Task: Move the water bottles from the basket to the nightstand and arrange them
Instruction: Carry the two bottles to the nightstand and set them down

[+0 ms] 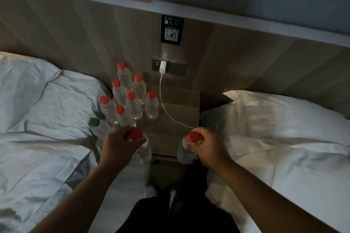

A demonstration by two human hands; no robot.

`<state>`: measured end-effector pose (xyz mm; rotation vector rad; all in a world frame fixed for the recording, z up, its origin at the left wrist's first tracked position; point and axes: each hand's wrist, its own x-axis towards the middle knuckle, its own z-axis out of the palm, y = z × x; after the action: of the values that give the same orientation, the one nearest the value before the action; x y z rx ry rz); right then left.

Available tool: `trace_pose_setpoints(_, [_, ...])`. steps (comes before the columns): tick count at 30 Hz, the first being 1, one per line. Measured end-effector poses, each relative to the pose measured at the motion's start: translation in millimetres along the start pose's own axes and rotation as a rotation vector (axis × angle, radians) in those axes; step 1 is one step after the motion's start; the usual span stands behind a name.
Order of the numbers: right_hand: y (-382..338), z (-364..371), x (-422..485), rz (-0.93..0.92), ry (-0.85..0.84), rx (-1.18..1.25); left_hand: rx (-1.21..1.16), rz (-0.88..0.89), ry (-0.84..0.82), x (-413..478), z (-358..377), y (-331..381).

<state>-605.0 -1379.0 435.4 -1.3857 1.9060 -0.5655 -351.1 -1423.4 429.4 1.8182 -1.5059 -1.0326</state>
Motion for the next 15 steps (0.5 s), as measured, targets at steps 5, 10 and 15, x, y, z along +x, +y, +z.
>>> trace_pose_setpoints(5, [6, 6, 51, 0.027, -0.084, -0.109, 0.103, 0.004, -0.021, 31, 29, -6])
trace_pose_setpoints(10, [14, 19, 110, -0.049, -0.222, -0.221, 0.132, -0.085, 0.050, 58, 69, -13])
trace_pose_setpoints(15, [22, 33, 147, -0.101, -0.284, -0.308, 0.138, -0.110, 0.059, 77, 94, -24])
